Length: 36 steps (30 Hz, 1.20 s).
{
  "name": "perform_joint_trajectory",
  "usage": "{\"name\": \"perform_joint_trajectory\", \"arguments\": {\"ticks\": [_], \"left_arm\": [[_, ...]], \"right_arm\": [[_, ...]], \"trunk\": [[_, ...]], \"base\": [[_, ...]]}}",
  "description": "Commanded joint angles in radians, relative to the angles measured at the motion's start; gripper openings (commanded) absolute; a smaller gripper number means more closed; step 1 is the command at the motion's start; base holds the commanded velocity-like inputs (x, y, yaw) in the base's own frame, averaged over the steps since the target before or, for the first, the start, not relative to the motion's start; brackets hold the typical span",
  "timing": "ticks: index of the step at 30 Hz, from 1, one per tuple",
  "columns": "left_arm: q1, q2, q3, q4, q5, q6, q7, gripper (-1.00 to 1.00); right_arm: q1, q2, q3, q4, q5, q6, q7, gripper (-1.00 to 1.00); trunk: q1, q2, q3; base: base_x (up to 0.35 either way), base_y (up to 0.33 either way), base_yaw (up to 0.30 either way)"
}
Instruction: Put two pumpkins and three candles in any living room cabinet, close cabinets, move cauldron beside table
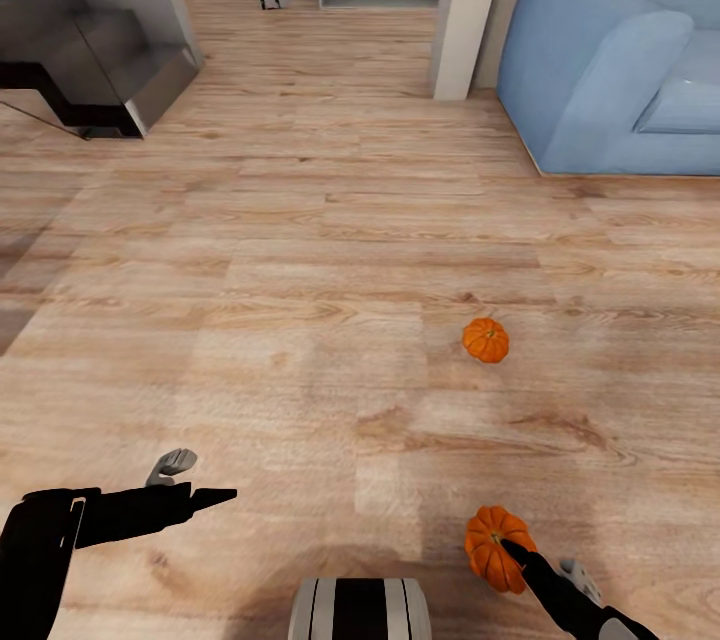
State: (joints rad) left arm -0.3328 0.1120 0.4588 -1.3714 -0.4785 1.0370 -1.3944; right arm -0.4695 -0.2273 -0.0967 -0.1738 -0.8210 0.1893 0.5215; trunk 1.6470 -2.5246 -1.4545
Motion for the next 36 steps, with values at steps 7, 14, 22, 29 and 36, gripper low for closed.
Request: {"name": "perform_joint_trajectory", "arguments": {"ticks": [7,14,22,29,36], "left_arm": [[0.0,0.0,0.0,0.0,0.0,0.0,0.0,1.0],[0.0,0.0,0.001,0.0,0.0,0.0,0.0,1.0],[0.0,0.0,0.001,0.0,0.0,0.001,0.0,1.0],[0.0,0.0,0.001,0.0,0.0,0.002,0.0,1.0],[0.0,0.0,0.001,0.0,0.0,0.002,-0.001,1.0]], "right_arm": [[0.0,0.0,0.0,0.002,0.011,-0.004,-0.021,1.0],[0.0,0.0,0.0,0.002,0.011,-0.004,-0.021,1.0],[0.0,0.0,0.0,0.002,0.011,-0.004,-0.021,1.0],[0.0,0.0,0.0,0.002,0.011,-0.004,-0.021,1.0],[0.0,0.002,0.0,0.002,0.011,-0.004,-0.021,1.0]], "trunk": [[0.0,0.0,0.0],[0.0,0.0,0.0],[0.0,0.0,0.0],[0.0,0.0,0.0],[0.0,0.0,0.0]], "base": [[0.001,0.0,0.0],[0.0,0.0,0.0],[0.0,0.0,0.0],[0.0,0.0,0.0],[0.0,0.0,0.0]]}}
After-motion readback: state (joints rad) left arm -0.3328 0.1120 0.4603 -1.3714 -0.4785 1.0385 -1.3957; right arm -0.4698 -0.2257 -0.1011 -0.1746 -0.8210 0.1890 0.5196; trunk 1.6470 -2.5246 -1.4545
